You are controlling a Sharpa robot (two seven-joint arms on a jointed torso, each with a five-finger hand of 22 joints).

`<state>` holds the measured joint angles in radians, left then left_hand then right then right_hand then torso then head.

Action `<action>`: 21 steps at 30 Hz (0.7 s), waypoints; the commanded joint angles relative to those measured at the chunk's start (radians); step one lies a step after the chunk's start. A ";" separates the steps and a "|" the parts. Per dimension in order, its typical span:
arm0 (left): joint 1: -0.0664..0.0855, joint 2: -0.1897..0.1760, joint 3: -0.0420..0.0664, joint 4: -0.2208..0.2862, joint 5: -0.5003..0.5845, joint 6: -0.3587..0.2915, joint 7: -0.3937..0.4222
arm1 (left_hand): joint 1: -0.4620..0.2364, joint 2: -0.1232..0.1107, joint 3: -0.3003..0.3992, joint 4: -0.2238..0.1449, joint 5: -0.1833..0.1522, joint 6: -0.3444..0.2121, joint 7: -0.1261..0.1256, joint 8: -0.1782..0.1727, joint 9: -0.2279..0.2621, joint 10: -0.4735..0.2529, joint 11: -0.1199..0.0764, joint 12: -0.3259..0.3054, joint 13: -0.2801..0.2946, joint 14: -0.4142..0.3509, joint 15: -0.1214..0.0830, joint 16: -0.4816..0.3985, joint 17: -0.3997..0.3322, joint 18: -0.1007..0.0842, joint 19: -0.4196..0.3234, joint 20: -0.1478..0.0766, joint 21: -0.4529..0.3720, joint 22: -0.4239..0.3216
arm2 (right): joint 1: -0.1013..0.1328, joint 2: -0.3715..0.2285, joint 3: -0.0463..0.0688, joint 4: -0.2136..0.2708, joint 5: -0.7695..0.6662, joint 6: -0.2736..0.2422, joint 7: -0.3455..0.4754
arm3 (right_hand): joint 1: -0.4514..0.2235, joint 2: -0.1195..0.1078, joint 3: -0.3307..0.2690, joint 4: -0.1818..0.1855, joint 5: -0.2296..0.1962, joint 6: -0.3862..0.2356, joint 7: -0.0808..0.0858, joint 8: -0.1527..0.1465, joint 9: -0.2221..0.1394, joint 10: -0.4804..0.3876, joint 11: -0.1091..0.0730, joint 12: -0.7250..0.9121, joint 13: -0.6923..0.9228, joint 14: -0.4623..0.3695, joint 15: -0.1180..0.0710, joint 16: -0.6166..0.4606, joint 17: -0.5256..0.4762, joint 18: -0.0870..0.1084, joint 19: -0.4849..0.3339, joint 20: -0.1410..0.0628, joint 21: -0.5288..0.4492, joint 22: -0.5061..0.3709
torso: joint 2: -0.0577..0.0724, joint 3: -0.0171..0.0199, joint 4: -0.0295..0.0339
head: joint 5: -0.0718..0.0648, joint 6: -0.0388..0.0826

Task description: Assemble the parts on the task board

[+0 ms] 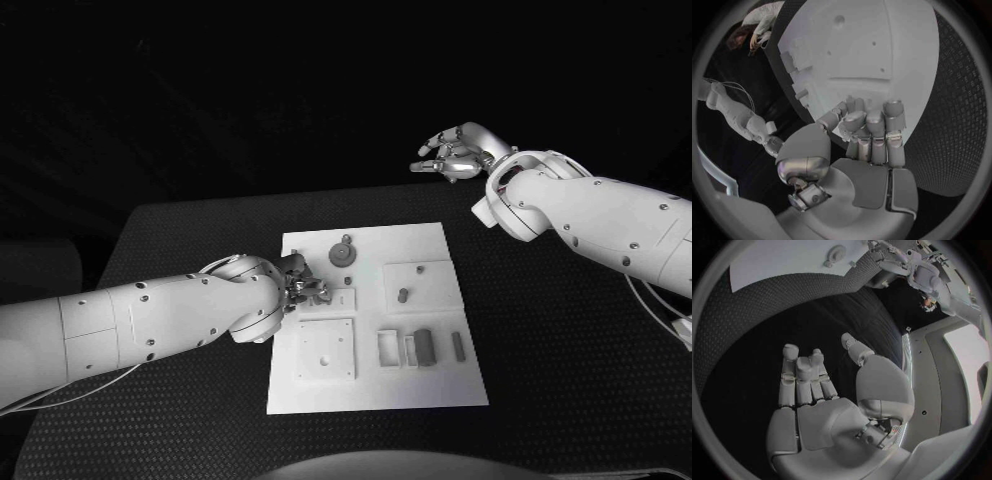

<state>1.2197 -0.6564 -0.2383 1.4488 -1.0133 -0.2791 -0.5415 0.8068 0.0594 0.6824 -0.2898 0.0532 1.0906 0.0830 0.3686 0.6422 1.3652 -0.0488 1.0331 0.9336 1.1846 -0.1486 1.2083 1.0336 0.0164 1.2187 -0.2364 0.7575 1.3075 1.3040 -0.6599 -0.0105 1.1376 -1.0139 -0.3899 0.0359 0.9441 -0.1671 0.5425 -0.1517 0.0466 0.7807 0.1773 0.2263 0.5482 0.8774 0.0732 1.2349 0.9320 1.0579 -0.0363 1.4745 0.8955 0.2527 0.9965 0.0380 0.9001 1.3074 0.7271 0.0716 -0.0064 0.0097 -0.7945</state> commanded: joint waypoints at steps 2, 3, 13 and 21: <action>-0.002 -0.002 -0.002 -0.005 0.006 0.010 -0.011 | 0.023 0.007 0.010 0.001 0.032 0.127 -0.084 0.011 0.012 -0.054 -0.062 0.008 -0.005 0.000 -0.023 0.008 -0.009 0.039 0.008 -0.027 0.007 0.021 | 0.001 0.002 0.001 -0.002 0.000 0.014 0.009 | 0.002 0.012 -0.005 -0.002 0.004 0.001 0.007 0.001 -0.002 -0.010 -0.001 0.003 -0.001 -0.008 0.001 0.003 -0.001 0.009 -0.007 -0.002 -0.002 0.017 | 0.000 0.0002 -0.0001 | 0.000 0.000; -0.002 -0.002 -0.002 -0.004 0.009 0.010 -0.011 | 0.024 0.006 0.010 0.000 0.039 0.127 -0.085 0.012 0.015 -0.054 -0.063 0.009 -0.007 0.000 -0.022 0.010 -0.012 0.039 0.008 -0.027 0.008 0.021 | 0.001 0.002 0.001 -0.002 0.000 0.015 0.008 | 0.002 0.012 -0.005 -0.003 0.004 0.001 0.007 0.001 -0.002 -0.010 -0.001 0.003 -0.001 -0.008 0.001 0.003 -0.001 0.009 -0.007 -0.002 -0.002 0.017 | 0.000 0.0002 0.0000 | 0.000 0.000; -0.002 -0.001 -0.002 -0.004 0.045 0.022 -0.002 | 0.044 -0.016 0.014 0.003 0.049 0.122 -0.085 0.015 0.031 -0.057 -0.063 0.012 -0.017 -0.006 -0.019 0.018 -0.030 0.040 0.006 -0.025 0.011 0.020 | 0.000 0.002 0.001 -0.003 0.000 0.016 0.008 | 0.003 0.012 -0.006 -0.003 0.004 0.000 0.007 0.001 -0.002 -0.010 -0.001 0.004 -0.002 -0.008 0.001 0.003 -0.001 0.009 -0.008 -0.002 -0.002 0.017 | 0.000 0.0013 -0.0006 | -0.002 -0.002; -0.002 -0.001 -0.001 -0.010 0.032 -0.013 -0.001 | 0.106 -0.064 0.009 0.039 0.048 0.114 -0.087 0.031 0.098 -0.058 -0.065 0.011 -0.041 -0.012 -0.014 0.029 -0.071 0.041 0.005 -0.019 0.004 0.016 | 0.000 0.002 0.001 -0.006 -0.001 0.017 0.008 | 0.003 0.013 -0.006 -0.004 0.004 0.000 0.007 0.001 -0.002 -0.010 -0.001 0.004 -0.002 -0.008 0.001 0.003 -0.001 0.009 -0.008 -0.002 -0.002 0.017 | 0.000 0.0019 -0.0007 | -0.002 -0.003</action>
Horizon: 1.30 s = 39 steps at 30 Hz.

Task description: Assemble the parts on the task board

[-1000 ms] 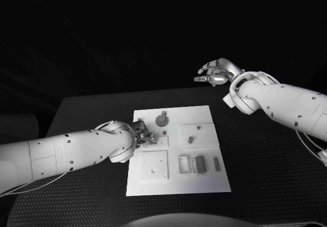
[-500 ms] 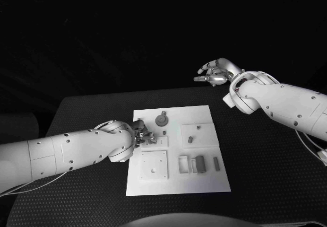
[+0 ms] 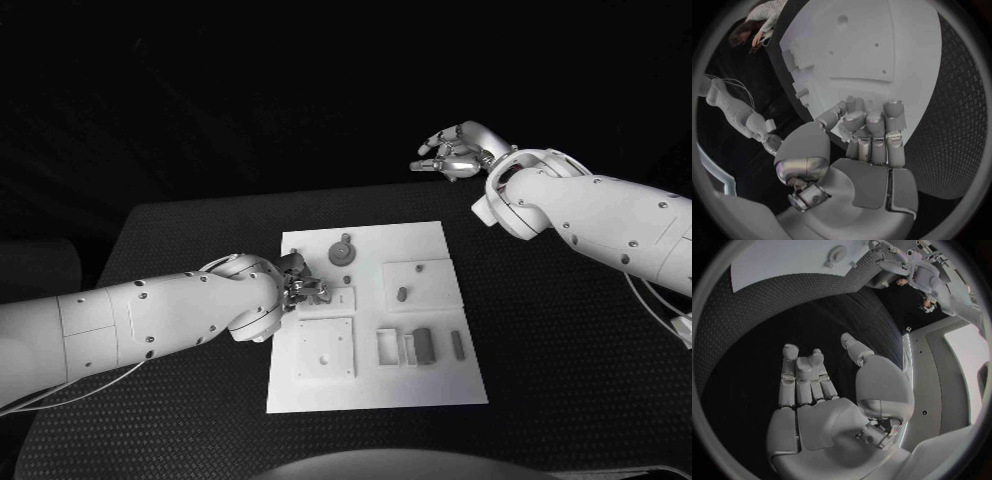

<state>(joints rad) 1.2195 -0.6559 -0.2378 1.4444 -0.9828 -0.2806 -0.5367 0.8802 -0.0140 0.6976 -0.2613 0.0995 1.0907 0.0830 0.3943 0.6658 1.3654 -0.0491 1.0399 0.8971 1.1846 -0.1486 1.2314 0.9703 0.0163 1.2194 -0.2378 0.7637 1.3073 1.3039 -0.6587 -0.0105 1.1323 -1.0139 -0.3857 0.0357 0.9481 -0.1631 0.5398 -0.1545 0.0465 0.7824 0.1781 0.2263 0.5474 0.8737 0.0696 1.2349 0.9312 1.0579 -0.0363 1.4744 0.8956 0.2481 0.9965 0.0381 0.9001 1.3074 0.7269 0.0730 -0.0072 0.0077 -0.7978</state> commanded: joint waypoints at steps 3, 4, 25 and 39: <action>-0.002 0.001 -0.002 -0.005 0.001 -0.012 -0.008 | 0.043 0.005 -0.009 0.015 0.003 0.112 -0.087 0.008 0.092 -0.059 -0.065 0.006 -0.008 -0.014 -0.014 0.010 -0.015 0.042 0.004 -0.018 -0.003 0.017 | 0.000 0.002 0.001 -0.001 -0.001 0.015 0.007 | -0.001 0.009 -0.003 -0.001 0.004 -0.001 0.006 0.001 -0.002 -0.006 0.003 0.004 -0.002 -0.008 0.001 0.004 -0.002 0.014 -0.008 -0.002 -0.002 0.017 | 0.000 0.0003 -0.0002 | -0.001 -0.002; -0.002 0.002 -0.001 -0.005 0.001 -0.009 -0.008 | 0.047 0.002 -0.011 0.017 0.003 0.112 -0.087 0.010 0.100 -0.059 -0.065 0.007 -0.010 -0.016 -0.014 0.011 -0.018 0.042 0.003 -0.018 -0.004 0.017 | 0.000 0.002 0.001 -0.001 -0.001 0.017 0.006 | -0.001 0.009 -0.003 -0.001 0.004 -0.001 0.006 0.001 -0.002 -0.006 0.003 0.004 -0.002 -0.008 0.001 0.004 -0.002 0.014 -0.008 -0.002 -0.002 0.017 | 0.000 0.0004 -0.0003 | -0.001 -0.002; 0.000 0.028 -0.001 -0.013 -0.039 0.031 -0.029 | 0.074 -0.021 -0.034 0.034 0.127 0.122 -0.100 0.021 0.245 -0.057 -0.076 0.028 -0.026 -0.023 -0.014 0.048 -0.064 0.043 0.006 -0.017 0.001 0.019 | -0.003 0.007 0.001 -0.008 -0.002 0.018 0.005 | 0.000 0.009 -0.005 -0.002 0.004 -0.002 0.006 0.001 -0.003 -0.007 0.003 0.005 -0.003 -0.009 0.001 0.004 -0.002 0.014 -0.008 -0.002 -0.002 0.017 | 0.000 0.0002 0.0010 | -0.002 -0.005; 0.001 0.044 -0.001 -0.027 -0.034 0.066 -0.031 | 0.038 0.009 -0.044 0.024 0.203 0.141 -0.106 0.011 0.293 -0.049 -0.081 0.037 -0.033 -0.021 -0.011 0.066 -0.082 0.043 0.008 -0.015 0.008 0.020 | -0.004 0.009 0.001 -0.010 -0.002 0.021 0.004 | 0.002 0.010 -0.005 -0.004 0.004 -0.002 0.006 0.001 -0.003 -0.007 0.003 0.006 -0.004 -0.009 0.001 0.004 -0.002 0.014 -0.008 -0.002 -0.002 0.017 | 0.000 0.0006 0.0003 | -0.001 -0.007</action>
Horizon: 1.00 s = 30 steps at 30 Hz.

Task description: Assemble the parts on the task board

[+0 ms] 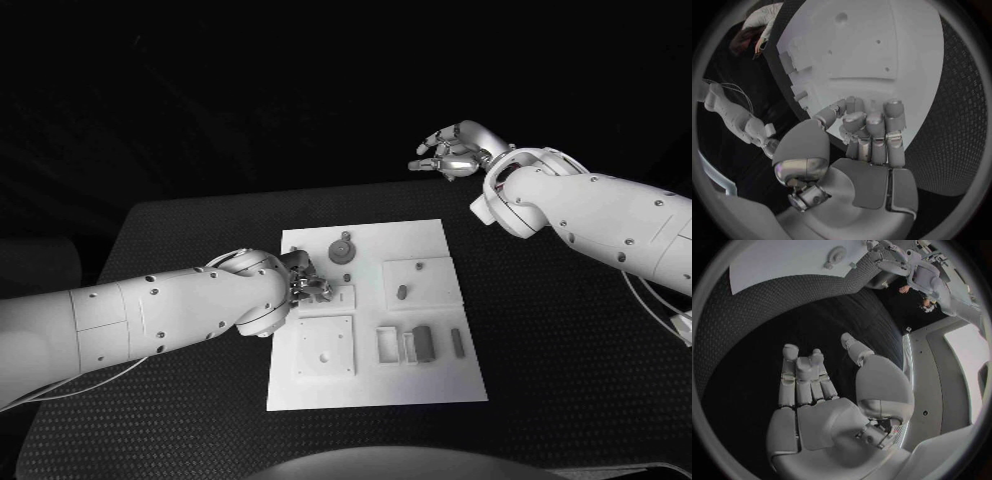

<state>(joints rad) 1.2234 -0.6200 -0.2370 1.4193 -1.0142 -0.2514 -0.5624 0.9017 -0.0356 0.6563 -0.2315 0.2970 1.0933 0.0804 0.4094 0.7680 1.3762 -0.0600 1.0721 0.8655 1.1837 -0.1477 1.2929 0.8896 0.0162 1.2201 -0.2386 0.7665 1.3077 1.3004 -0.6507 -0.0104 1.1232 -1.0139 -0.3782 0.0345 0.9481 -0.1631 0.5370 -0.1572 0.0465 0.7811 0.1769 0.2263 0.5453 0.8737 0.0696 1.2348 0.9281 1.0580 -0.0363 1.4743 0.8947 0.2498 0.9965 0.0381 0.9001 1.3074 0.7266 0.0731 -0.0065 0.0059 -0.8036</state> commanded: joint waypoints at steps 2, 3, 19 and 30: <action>-0.002 0.010 -0.002 -0.005 -0.003 0.044 -0.006 | 0.014 0.033 -0.002 -0.008 0.009 0.139 -0.104 -0.005 0.193 -0.060 -0.070 0.005 -0.002 -0.020 -0.011 0.006 -0.002 0.044 0.008 -0.014 0.005 0.020 | -0.001 0.002 0.001 -0.001 -0.002 0.014 0.006 | 0.002 0.010 -0.002 -0.002 0.004 0.000 0.008 0.001 -0.001 -0.007 0.003 0.006 -0.001 -0.009 0.001 0.004 -0.002 0.012 -0.008 -0.002 -0.002 0.017 | 0.000 0.0007 -0.0004 | 0.001 -0.002; -0.001 0.011 -0.002 -0.006 -0.003 0.043 -0.008 | 0.013 0.035 -0.002 -0.009 0.010 0.139 -0.104 -0.005 0.194 -0.059 -0.070 0.005 -0.002 -0.020 -0.011 0.006 -0.003 0.044 0.008 -0.014 0.005 0.020 | -0.001 0.002 0.001 -0.001 -0.002 0.014 0.006 | 0.002 0.010 -0.002 -0.002 0.004 0.000 0.008 0.001 -0.001 -0.007 0.003 0.006 -0.001 -0.009 0.001 0.004 -0.002 0.012 -0.008 -0.002 -0.002 0.017 | 0.000 0.0007 -0.0002 | 0.001 -0.002; 0.001 0.032 -0.002 -0.018 -0.005 0.067 -0.009 | -0.014 0.049 -0.002 -0.034 0.030 0.149 -0.107 -0.013 0.210 -0.054 -0.072 0.010 -0.004 -0.017 -0.009 0.016 -0.011 0.045 0.011 -0.012 0.012 0.020 | -0.003 0.007 0.000 -0.009 -0.002 0.031 -0.002 | 0.003 0.010 -0.003 -0.004 0.004 0.000 0.008 0.001 -0.002 -0.008 0.003 0.007 -0.002 -0.010 0.002 0.004 -0.002 0.012 -0.009 -0.002 -0.002 0.017 | 0.000 0.0008 -0.0008 | -0.001 -0.001; 0.001 0.034 -0.002 -0.024 0.014 0.062 -0.005 | -0.056 0.033 -0.028 0.003 -0.057 0.156 -0.105 -0.034 0.226 -0.054 -0.070 0.005 -0.013 -0.021 -0.013 0.016 -0.030 0.048 0.010 -0.013 0.005 0.016 | -0.004 0.008 0.000 -0.011 -0.006 0.046 -0.013 | -0.004 0.010 -0.006 0.001 0.004 -0.002 0.008 0.001 -0.004 -0.009 0.004 0.008 -0.005 -0.011 0.002 0.004 -0.003 0.012 -0.010 0.000 -0.003 0.016 | 0.000 -0.0009 0.0005 | -0.004 0.001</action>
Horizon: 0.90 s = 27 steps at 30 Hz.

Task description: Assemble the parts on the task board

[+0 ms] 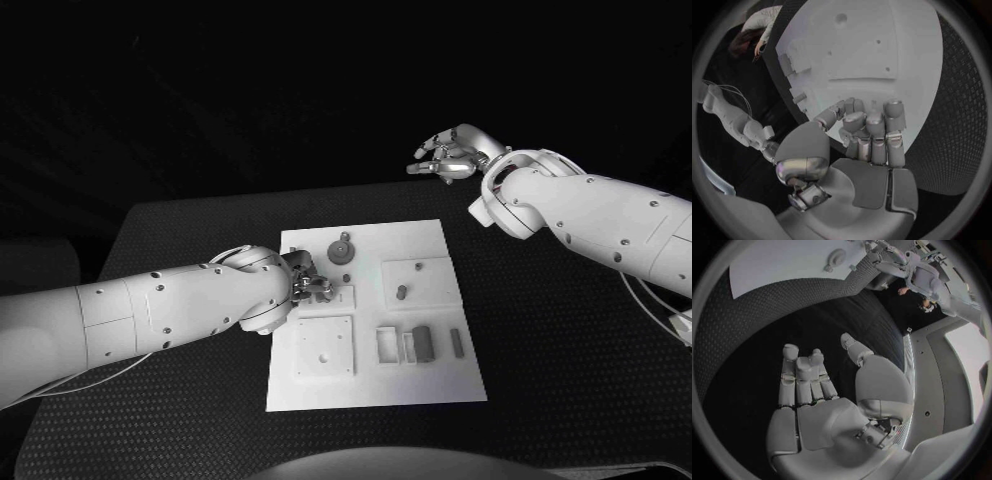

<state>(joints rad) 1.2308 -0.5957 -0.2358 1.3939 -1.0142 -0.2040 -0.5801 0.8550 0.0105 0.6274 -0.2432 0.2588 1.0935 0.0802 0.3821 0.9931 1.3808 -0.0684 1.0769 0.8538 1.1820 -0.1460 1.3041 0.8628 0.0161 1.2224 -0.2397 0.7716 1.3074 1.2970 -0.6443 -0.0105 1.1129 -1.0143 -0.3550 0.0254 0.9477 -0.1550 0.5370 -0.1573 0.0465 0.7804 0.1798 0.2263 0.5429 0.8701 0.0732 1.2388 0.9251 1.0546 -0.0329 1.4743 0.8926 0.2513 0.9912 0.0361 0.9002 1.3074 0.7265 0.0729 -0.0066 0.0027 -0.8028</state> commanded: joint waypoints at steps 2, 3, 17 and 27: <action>-0.006 0.010 -0.003 0.001 0.015 0.014 0.013 | -0.012 -0.022 0.000 0.026 -0.044 0.156 -0.105 -0.011 0.004 -0.059 -0.061 -0.001 -0.004 -0.020 -0.016 0.005 -0.006 0.048 0.007 -0.012 -0.002 0.016 | -0.001 0.001 0.001 -0.001 -0.005 0.023 -0.005 | -0.004 0.002 -0.006 0.001 0.004 -0.001 0.006 0.001 -0.002 -0.006 0.000 0.004 -0.002 -0.008 -0.001 0.004 -0.001 0.010 -0.005 0.002 -0.004 0.016 | 0.000 -0.0008 0.0006 | -0.001 0.000; -0.006 0.010 -0.003 0.001 0.016 0.013 0.013 | -0.012 -0.030 -0.001 0.032 -0.068 0.156 -0.105 -0.014 0.006 -0.058 -0.061 -0.002 -0.006 -0.021 -0.017 0.005 -0.009 0.049 0.007 -0.013 -0.002 0.016 | -0.001 0.001 0.001 -0.001 -0.005 0.023 -0.005 | -0.004 0.002 -0.006 0.001 0.004 -0.001 0.006 0.001 -0.002 -0.006 0.000 0.004 -0.002 -0.008 -0.001 0.004 -0.001 0.010 -0.005 0.002 -0.004 0.016 | 0.000 -0.0012 0.0008 | -0.002 0.001; -0.006 0.011 -0.003 0.002 0.020 0.002 0.019 | -0.023 -0.070 -0.011 0.070 -0.136 0.153 -0.102 -0.032 0.017 -0.062 -0.059 -0.007 -0.017 -0.027 -0.021 0.006 -0.021 0.049 0.004 -0.015 -0.010 0.016 | -0.001 0.002 0.001 -0.001 -0.005 0.027 -0.005 | -0.005 0.002 -0.007 0.002 0.004 -0.002 0.006 0.000 -0.003 -0.007 0.001 0.004 -0.003 -0.009 -0.001 0.004 -0.002 0.010 -0.006 0.002 -0.004 0.016 | 0.000 -0.0007 0.0006 | -0.003 0.002; -0.006 0.008 -0.003 0.002 0.023 -0.003 0.021 | -0.034 -0.106 -0.017 0.104 -0.200 0.154 -0.102 -0.041 0.025 -0.063 -0.059 -0.007 -0.023 -0.029 -0.023 0.009 -0.027 0.049 0.004 -0.018 -0.015 0.015 | -0.002 0.001 0.001 -0.002 -0.005 0.028 -0.004 | -0.005 0.001 -0.007 0.002 0.004 -0.002 0.006 0.000 -0.003 -0.007 0.001 0.004 -0.004 -0.009 -0.001 0.004 -0.002 0.010 -0.006 0.002 -0.004 0.016 | 0.000 -0.0005 0.0002 | -0.003 0.002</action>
<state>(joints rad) 1.2285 -0.5919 -0.2371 1.3900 -1.0087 -0.2096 -0.5778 0.8211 -0.0883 0.6107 -0.1436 0.0687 1.1116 0.0623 0.3462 1.0170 1.3806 -0.0683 1.0768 0.8321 1.1772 -0.1517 1.3081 0.8360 0.0163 1.2256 -0.2505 0.7630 1.3081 1.2956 -0.6437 -0.0105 1.1108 -1.0147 -0.3403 0.0177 0.9478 -0.1551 0.5340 -0.1544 0.0465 0.7776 0.1804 0.2263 0.5410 0.8702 0.0732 1.2387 0.9222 1.0546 -0.0330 1.4743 0.8918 0.2481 0.9912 0.0363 0.9002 1.3074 0.7266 0.0722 -0.0058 -0.0008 -0.8010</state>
